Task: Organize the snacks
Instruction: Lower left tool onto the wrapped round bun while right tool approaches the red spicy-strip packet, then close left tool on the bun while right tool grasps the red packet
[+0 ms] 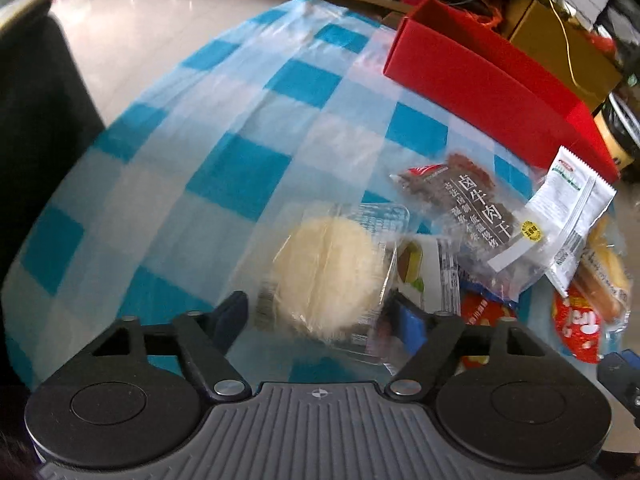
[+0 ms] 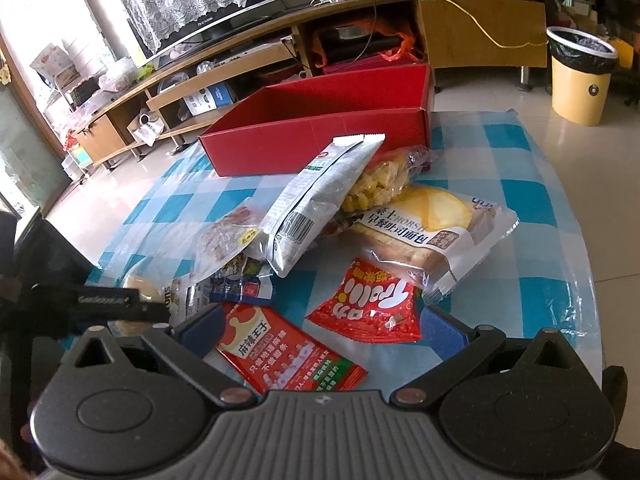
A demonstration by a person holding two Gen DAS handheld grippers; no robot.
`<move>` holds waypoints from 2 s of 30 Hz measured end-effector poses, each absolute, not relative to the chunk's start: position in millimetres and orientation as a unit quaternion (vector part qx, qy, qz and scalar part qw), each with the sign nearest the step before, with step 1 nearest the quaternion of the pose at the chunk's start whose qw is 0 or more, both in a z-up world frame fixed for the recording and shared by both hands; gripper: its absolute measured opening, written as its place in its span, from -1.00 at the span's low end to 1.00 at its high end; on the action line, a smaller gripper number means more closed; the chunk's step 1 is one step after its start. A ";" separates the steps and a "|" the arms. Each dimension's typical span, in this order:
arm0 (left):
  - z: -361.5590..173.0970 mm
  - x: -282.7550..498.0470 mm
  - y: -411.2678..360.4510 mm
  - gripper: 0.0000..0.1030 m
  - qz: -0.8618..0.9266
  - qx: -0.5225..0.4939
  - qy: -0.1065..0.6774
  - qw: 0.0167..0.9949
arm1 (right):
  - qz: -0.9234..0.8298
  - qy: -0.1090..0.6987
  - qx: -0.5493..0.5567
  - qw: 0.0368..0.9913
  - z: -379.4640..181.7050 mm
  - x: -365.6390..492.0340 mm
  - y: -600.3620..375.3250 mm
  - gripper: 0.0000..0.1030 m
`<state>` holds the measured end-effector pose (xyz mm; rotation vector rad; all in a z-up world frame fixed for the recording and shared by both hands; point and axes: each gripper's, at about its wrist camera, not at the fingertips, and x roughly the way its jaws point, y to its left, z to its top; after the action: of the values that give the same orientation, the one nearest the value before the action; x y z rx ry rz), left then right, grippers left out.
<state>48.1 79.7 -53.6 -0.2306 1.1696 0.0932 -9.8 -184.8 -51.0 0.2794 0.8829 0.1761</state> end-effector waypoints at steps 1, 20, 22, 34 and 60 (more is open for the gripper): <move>-52.1 46.8 80.2 0.53 0.048 -0.104 0.549 0.828 | 0.088 0.426 0.133 0.890 -50.6 -9.7 -183.6 1.00; -38.1 47.4 86.0 0.25 0.031 -0.082 0.547 0.833 | 0.187 0.443 0.044 0.876 -64.4 -9.9 -160.2 0.87; -38.1 43.8 88.7 0.25 0.021 -0.092 0.549 0.830 | 0.231 0.449 0.019 0.863 -66.2 -7.4 -144.4 0.80; -45.0 39.5 95.7 0.30 -0.012 -0.109 0.562 0.820 | 0.308 0.535 -0.113 0.779 -88.8 49.0 -115.2 0.47; -62.9 40.3 92.5 0.80 0.043 -0.050 0.579 0.813 | 0.294 0.490 -0.064 0.818 -91.9 5.8 -114.2 0.76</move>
<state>40.3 92.5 -62.9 -0.1059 1.2350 0.0927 5.8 -114.2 -91.9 -0.1356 1.0450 0.6275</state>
